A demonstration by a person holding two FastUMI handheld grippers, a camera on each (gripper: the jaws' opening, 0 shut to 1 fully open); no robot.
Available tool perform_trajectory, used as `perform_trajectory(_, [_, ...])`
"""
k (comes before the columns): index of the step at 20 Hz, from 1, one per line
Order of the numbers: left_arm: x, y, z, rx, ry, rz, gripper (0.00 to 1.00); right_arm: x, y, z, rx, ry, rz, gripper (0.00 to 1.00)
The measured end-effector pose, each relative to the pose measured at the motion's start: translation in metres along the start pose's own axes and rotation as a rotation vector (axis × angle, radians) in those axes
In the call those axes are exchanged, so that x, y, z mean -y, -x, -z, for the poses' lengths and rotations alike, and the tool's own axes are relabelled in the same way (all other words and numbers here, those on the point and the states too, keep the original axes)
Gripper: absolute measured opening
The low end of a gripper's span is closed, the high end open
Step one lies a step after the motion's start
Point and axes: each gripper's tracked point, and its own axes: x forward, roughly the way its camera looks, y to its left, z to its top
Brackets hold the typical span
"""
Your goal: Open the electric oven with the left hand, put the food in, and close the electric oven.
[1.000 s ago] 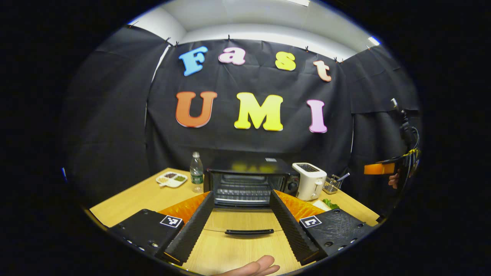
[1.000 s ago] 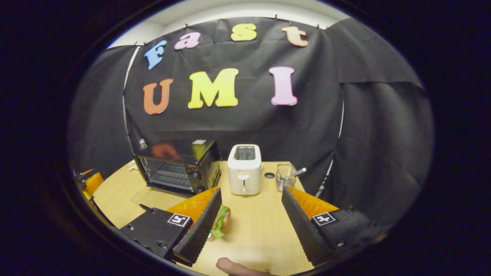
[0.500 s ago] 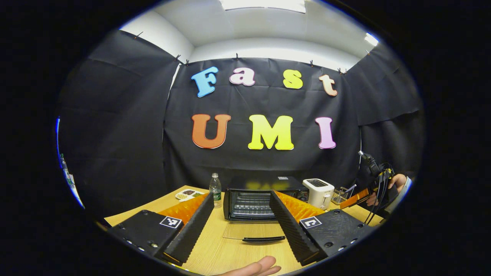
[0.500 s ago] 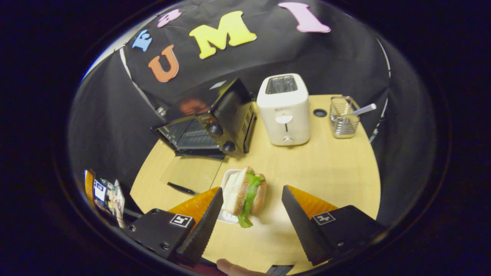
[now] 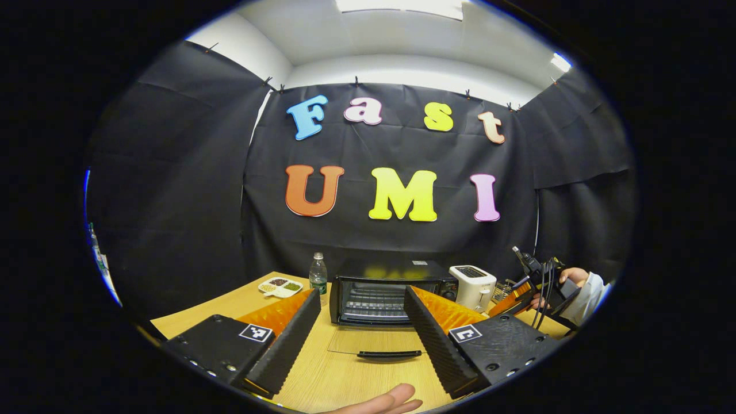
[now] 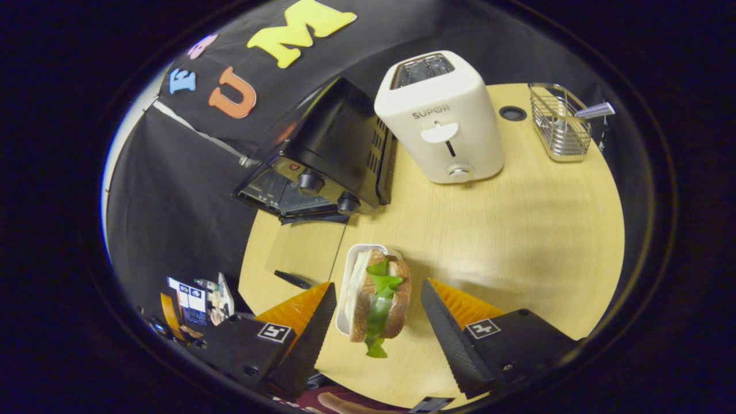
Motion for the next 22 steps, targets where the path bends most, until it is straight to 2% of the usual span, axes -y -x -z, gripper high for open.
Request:
perform_trajectory(2, [0.001,0.002,-0.003,0.005,0.006,-0.005,0.96,-0.003,-0.008,0.013,-0.08,-0.073,-0.036,0.91])
perform_trajectory(4, [0.007,0.003,-0.003,0.008,0.008,0.003,0.95,-0.004,-0.016,0.016,-0.103,-0.122,-0.078,0.86])
perform_trajectory(6, [0.011,0.007,-0.002,0.003,-0.006,0.012,0.96,-0.005,-0.019,0.02,-0.11,-0.163,-0.099,0.49])
perform_trajectory(7, [0.012,0.009,-0.003,0.004,-0.015,0.012,0.96,-0.005,-0.017,0.02,-0.102,-0.169,-0.101,0.42])
perform_trajectory(10, [0.008,0.01,-0.002,0.01,-0.027,0.012,0.95,-0.012,-0.006,0.026,-0.073,-0.187,-0.101,0.39])
perform_trajectory(11, [0.007,0.011,-0.002,0.011,-0.024,0.014,0.95,-0.016,-0.001,0.027,-0.057,-0.192,-0.1,0.3])
perform_trajectory(13, [0.002,0.013,-0.001,0.012,-0.023,0.008,0.95,-0.027,0.01,0.031,-0.026,-0.183,-0.111,0.3])
perform_trajectory(14, [-0.002,0.014,0.0,0.01,-0.025,0.001,0.95,-0.036,0.016,0.034,-0.003,-0.177,-0.128,0.39])
perform_trajectory(18, [-0.015,0.017,0.002,-0.013,-0.027,-0.028,0.95,-0.074,0.028,0.05,0.061,-0.153,-0.193,0.39])
perform_trajectory(22, [-0.021,0.023,-0.005,-0.004,-0.044,-0.015,0.96,-0.107,0.018,0.067,0.117,-0.179,-0.241,0.39])
